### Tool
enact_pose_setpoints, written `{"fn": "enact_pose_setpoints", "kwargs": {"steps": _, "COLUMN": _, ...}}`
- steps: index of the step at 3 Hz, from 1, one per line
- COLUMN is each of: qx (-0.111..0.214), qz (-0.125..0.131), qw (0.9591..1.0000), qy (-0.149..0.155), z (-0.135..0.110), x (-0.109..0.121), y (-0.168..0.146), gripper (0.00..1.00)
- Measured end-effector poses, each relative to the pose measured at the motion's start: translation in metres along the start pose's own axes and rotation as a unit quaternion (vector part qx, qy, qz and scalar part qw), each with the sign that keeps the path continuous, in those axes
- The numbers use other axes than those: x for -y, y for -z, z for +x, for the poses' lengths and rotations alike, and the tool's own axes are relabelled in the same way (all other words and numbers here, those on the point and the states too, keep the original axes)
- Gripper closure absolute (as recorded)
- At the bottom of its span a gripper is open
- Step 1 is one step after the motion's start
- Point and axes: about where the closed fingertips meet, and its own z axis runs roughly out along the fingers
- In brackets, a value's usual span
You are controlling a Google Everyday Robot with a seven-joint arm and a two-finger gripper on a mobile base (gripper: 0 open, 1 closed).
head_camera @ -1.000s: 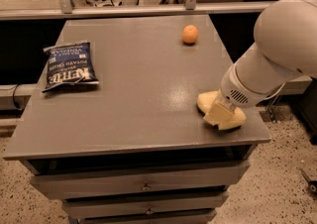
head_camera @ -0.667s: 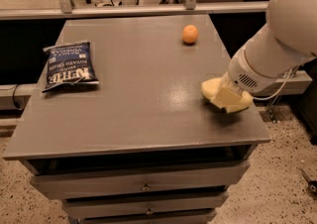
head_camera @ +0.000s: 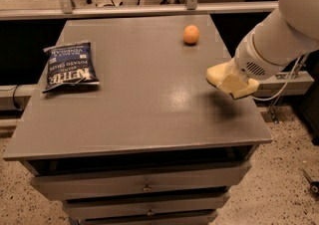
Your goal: Move sponge near orange
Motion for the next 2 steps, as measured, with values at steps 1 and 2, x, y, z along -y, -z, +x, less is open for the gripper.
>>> {"fn": "enact_pose_setpoints", "kwargs": {"steps": 1, "qx": 0.017, "qz": 0.015, "qw": 0.9997, "qy": 0.001, "z": -0.015, "x": 0.012, "y": -0.01, "gripper": 1.0}}
{"fn": "enact_pose_setpoints", "kwargs": {"steps": 2, "qx": 0.031, "qz": 0.036, "qw": 0.9988, "qy": 0.013, "z": -0.04, "x": 0.039, "y": -0.033, "gripper": 1.0}}
